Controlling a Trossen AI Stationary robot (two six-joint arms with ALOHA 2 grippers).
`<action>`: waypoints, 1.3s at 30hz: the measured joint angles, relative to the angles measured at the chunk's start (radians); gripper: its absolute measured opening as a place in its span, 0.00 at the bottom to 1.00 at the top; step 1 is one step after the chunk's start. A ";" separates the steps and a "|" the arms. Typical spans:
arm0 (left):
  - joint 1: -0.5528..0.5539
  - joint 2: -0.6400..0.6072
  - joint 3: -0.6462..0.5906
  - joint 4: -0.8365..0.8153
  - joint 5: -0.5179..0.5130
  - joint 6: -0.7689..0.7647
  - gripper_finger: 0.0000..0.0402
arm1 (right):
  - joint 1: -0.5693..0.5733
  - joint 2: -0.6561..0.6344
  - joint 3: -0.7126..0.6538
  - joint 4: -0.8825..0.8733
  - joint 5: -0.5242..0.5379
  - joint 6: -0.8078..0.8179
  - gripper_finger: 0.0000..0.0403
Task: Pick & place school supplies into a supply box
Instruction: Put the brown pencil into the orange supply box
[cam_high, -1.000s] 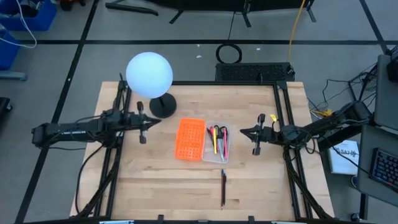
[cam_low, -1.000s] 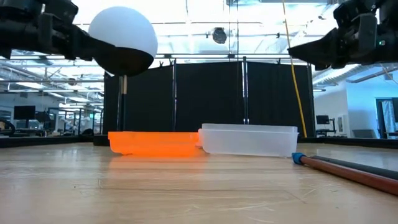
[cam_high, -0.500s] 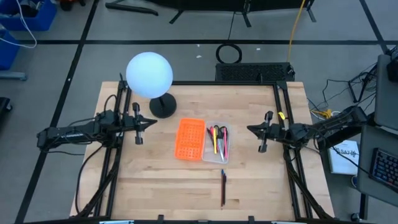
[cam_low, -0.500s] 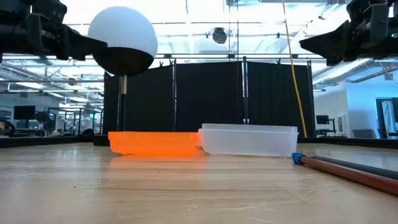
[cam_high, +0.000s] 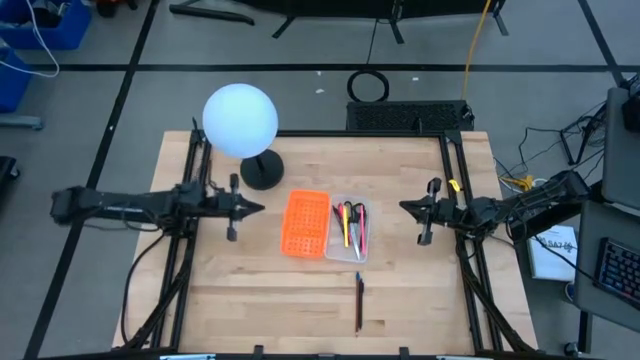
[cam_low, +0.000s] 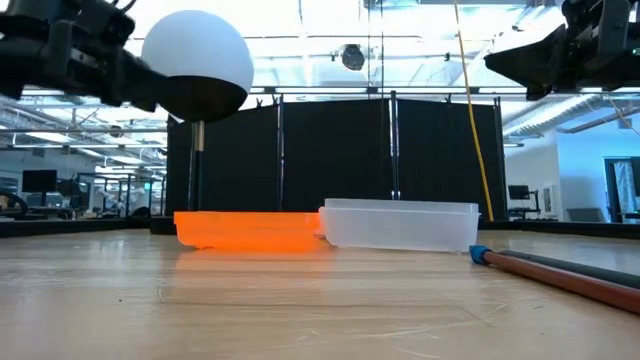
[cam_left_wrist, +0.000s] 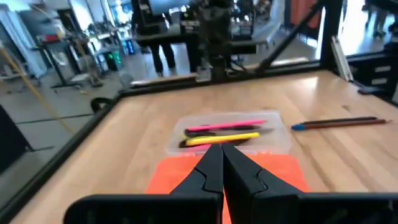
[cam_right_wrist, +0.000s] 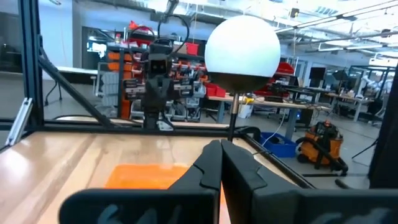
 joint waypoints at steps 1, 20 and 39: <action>-0.026 0.064 0.023 0.021 -0.030 -0.003 0.01 | 0.000 0.000 0.000 -0.003 -0.001 0.010 0.00; -0.360 1.160 1.053 -0.494 -0.300 0.261 0.14 | 0.001 0.001 -0.001 -0.014 -0.005 0.031 0.00; -0.402 1.752 1.871 -0.824 -0.209 0.242 0.32 | 0.001 0.001 -0.001 -0.051 -0.111 0.127 0.00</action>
